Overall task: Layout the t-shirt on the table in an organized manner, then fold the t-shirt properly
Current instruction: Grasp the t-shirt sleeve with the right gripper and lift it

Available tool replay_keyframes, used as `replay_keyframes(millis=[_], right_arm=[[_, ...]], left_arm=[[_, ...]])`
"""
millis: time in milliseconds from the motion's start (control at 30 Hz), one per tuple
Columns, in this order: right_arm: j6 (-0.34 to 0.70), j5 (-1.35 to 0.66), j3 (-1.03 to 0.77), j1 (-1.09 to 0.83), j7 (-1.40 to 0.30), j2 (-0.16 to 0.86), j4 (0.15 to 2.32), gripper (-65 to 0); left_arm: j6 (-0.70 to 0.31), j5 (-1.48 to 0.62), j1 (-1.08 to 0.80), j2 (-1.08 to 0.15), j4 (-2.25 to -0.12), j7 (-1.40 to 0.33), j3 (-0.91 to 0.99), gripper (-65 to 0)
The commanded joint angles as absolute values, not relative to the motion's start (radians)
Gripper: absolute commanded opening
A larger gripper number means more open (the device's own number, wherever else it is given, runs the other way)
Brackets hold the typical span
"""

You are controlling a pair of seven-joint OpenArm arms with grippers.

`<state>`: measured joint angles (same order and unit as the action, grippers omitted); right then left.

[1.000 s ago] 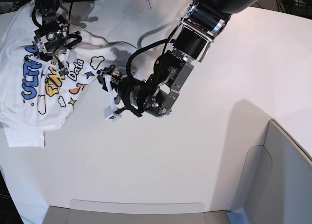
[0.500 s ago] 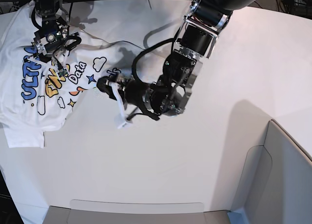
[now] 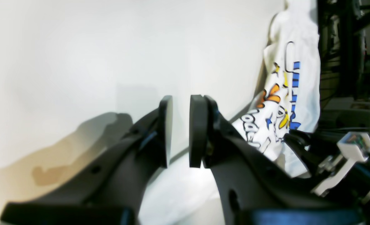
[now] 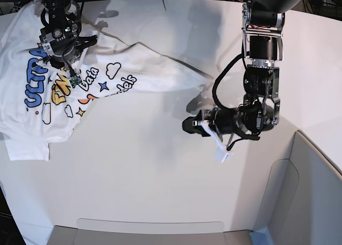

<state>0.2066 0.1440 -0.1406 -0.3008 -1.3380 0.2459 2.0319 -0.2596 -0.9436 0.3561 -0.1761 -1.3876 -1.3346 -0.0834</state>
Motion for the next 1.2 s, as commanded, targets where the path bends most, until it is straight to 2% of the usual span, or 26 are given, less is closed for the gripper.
replay_keyframes(millis=[0,133,333,567,733,833,1000,1167], right_arm=[[0.206,0.150,-0.147,-0.291,-1.328,0.254,2.060,-54.7],[0.206,0.150,-0.147,-0.245,-1.314,0.249,2.063,-54.6],[0.208,0.150,-0.111,-0.120,-1.221,0.179,2.063,-54.5],[0.213,0.189,0.177,0.008,-1.221,0.077,2.057,-54.5],[0.214,0.409,0.478,0.019,-1.221,-0.005,2.005,-54.5],[0.214,0.510,0.599,0.019,-1.199,-0.033,1.914,-54.4],[0.214,0.559,0.702,0.016,-1.133,-0.059,1.774,-53.9],[0.214,0.558,0.745,0.044,-1.130,-0.113,1.689,-48.9]], left_arm=[[-0.254,-0.960,0.357,-0.202,-1.422,-1.333,-0.071,-55.8],[-0.254,-0.958,0.265,-0.249,-1.498,-1.333,0.005,-55.8],[-0.254,-0.958,0.142,-0.298,-1.592,-1.333,0.211,-55.8],[-0.254,-0.955,0.039,-0.329,-1.646,-1.333,0.430,-55.8],[-0.254,-0.954,-0.018,-0.346,-1.664,-1.333,0.506,-55.8],[-0.254,-0.954,-0.041,-0.352,-1.664,-1.333,0.513,-55.8],[-0.254,-0.954,-0.071,-0.351,-1.664,-1.333,0.513,-55.7],[-0.254,-0.954,-0.074,-0.351,-1.664,-1.333,0.515,-55.7]])
